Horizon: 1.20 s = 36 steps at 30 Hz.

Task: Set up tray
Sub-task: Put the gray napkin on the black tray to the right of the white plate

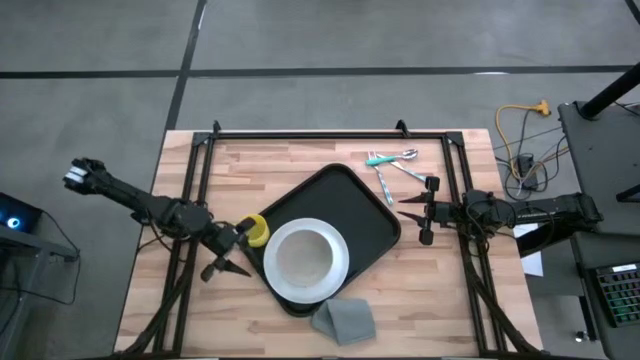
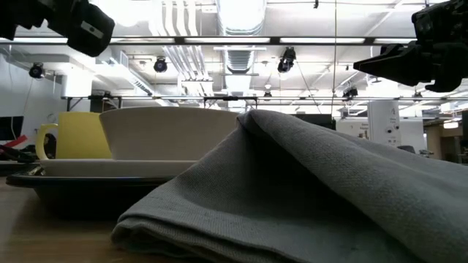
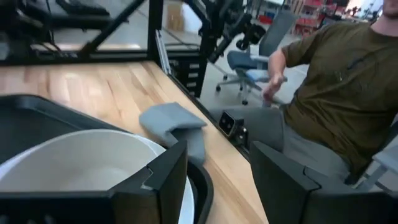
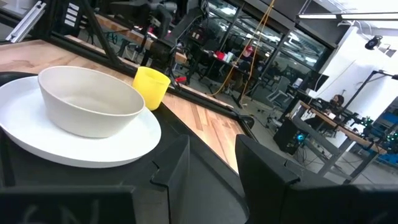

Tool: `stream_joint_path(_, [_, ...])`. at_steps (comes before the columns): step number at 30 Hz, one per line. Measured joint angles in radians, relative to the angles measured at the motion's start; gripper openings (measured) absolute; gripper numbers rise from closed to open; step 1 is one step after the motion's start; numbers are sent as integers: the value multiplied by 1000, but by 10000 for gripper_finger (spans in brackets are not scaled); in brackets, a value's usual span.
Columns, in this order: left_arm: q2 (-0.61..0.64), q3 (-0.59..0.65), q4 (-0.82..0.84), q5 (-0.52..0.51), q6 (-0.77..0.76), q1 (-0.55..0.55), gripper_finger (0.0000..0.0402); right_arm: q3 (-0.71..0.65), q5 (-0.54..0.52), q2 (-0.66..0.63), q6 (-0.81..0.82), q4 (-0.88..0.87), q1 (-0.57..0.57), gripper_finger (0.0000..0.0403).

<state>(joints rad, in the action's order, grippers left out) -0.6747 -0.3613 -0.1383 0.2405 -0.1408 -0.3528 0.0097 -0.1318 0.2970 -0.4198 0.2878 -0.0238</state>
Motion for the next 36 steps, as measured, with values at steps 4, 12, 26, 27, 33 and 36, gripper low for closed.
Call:
stream_joint_path(4, [69, 16, 0, 67, 28, 43, 160, 0, 0, 0, 0, 0, 0, 123])
stream_joint_path(12, [216, 17, 51, 81, 25, 68, 160, 0, 0, 0, 0, 0, 0, 123])
stream_joint_path(26, [262, -61, 149, 99, -7, 68, 159, 0, 0, 0, 0, 0, 0, 123])
stream_joint_path(27, [273, -58, 148, 99, -3, 68, 159, 0, 0, 0, 0, 0, 0, 123])
stream_joint_path(33, [341, -20, 143, 98, 10, 68, 159, 0, 0, 0, 0, 0, 0, 123])
stream_joint_path(36, [392, 18, 142, 86, 18, 68, 159, 0, 0, 0, -25, 8, 0, 123])
